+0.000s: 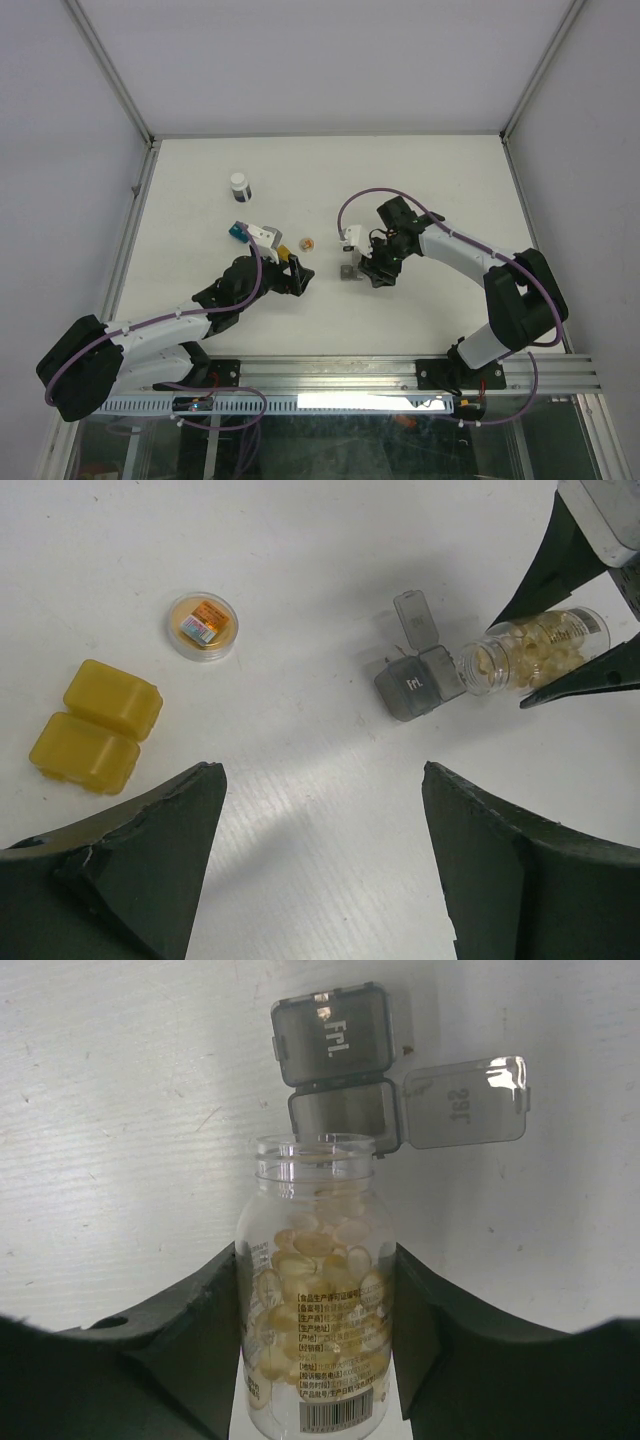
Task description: Sort the pills into containers
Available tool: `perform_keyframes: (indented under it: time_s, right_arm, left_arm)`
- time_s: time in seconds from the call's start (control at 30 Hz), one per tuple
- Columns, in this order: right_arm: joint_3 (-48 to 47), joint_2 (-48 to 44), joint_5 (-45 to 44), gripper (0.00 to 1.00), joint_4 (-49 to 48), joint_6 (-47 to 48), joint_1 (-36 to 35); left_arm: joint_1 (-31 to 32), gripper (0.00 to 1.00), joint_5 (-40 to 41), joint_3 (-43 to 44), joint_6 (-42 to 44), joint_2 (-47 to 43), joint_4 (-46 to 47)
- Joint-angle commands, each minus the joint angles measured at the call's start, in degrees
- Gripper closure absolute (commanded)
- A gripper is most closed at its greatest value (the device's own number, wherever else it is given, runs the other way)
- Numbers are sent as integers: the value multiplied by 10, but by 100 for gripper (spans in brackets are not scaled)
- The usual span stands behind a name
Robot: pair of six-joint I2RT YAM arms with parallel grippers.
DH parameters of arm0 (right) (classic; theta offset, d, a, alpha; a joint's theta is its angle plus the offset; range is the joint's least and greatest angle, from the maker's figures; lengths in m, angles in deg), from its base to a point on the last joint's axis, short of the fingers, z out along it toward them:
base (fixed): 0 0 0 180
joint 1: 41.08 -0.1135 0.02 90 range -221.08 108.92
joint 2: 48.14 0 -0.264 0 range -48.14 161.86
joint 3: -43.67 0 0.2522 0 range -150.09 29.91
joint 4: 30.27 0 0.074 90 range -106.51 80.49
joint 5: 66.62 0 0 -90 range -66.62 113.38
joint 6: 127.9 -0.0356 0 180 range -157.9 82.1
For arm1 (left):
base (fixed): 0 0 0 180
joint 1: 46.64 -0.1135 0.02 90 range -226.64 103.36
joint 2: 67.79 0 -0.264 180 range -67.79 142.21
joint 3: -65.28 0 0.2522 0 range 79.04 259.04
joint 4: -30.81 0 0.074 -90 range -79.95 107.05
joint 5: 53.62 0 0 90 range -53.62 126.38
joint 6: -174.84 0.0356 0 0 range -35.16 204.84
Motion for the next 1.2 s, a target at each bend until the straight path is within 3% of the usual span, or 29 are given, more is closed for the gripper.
perform_keyframes:
  time_s: [0.0,0.1,0.17,0.27,0.37,0.43,0.53,0.63,0.7,0.8,0.87,0.97,1.03,1.13,1.17]
  right_arm:
    - [-29,-4,33,100,10,3,-2]
    - [-24,2,-30,100,-18,-16,0]
    - [-33,1,30,100,10,-3,1]
    - [-23,3,-33,100,-21,-21,0]
    - [-33,2,24,100,7,-11,-1]
    - [-24,2,-43,100,-28,-30,-1]
    - [-34,2,27,100,10,-17,0]
    - [-30,5,-38,100,-19,-25,1]
    - [-35,6,12,100,7,-20,2]
    - [-27,7,-39,100,-14,-29,1]
    - [-39,5,24,100,17,-17,2]
    - [-27,7,-43,100,-19,-32,3]
    - [-45,12,19,100,19,-23,8]
    - [-24,5,-47,100,-25,-38,5]
    - [-37,15,-27,100,-3,-35,10]
  left_arm:
    - [4,18,5,-5,7,-14,35]
    - [4,18,4,-6,7,-15,36]
    - [4,18,3,-6,7,-15,36]
    - [4,18,1,-6,7,-14,37]
    - [4,18,0,-6,7,-11,39]
    - [4,18,-2,-7,6,-11,40]
    - [5,18,-2,-6,6,-9,43]
    - [4,18,-3,-6,6,-9,44]
    - [4,18,-4,-6,6,-8,43]
    - [5,18,-5,-6,5,-10,43]
    - [4,18,-4,-6,5,-10,43]
    - [5,18,-5,-7,6,-11,42]
    - [4,18,-5,-6,5,-11,42]
    - [4,18,-6,-6,6,-12,43]
    - [4,18,-5,-6,6,-12,42]
